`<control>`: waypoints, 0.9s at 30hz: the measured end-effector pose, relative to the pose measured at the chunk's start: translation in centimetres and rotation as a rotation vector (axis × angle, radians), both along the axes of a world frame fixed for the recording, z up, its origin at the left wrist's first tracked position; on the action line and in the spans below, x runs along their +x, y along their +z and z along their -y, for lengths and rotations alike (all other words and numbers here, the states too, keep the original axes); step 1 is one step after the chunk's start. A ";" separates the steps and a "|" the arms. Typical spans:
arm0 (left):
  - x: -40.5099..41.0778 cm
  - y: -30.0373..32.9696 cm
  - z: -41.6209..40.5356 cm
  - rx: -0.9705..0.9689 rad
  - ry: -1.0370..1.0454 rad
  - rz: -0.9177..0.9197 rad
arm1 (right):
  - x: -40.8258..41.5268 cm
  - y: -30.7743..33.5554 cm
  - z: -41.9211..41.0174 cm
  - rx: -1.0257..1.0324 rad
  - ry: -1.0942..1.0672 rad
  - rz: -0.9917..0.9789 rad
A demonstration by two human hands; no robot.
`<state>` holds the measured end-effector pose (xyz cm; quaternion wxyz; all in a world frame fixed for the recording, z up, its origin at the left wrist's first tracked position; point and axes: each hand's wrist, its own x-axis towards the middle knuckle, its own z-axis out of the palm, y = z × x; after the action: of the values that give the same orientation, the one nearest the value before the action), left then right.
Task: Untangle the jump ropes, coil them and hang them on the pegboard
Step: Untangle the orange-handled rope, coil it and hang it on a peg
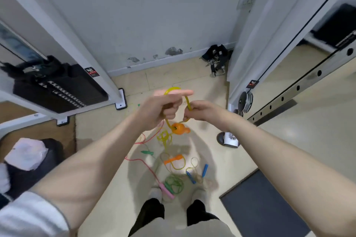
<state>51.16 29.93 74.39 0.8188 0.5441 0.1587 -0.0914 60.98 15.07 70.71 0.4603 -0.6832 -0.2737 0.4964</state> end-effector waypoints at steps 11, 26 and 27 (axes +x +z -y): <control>-6.0 -0.5 0.1 -0.284 0.414 0.132 | 1.4 -1.2 -1.2 -0.381 0.390 0.408; -12.5 -0.2 -5.4 -0.445 1.062 0.073 | -3.5 0.4 -1.7 -0.195 0.126 0.130; -12.4 -0.3 -5.5 -0.314 1.004 0.008 | -4.5 1.1 -2.0 -0.272 0.241 0.287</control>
<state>38.75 35.41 74.08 0.8340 0.2722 0.3812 0.2915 56.44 17.09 71.81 0.2578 -0.7651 -0.3465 0.4776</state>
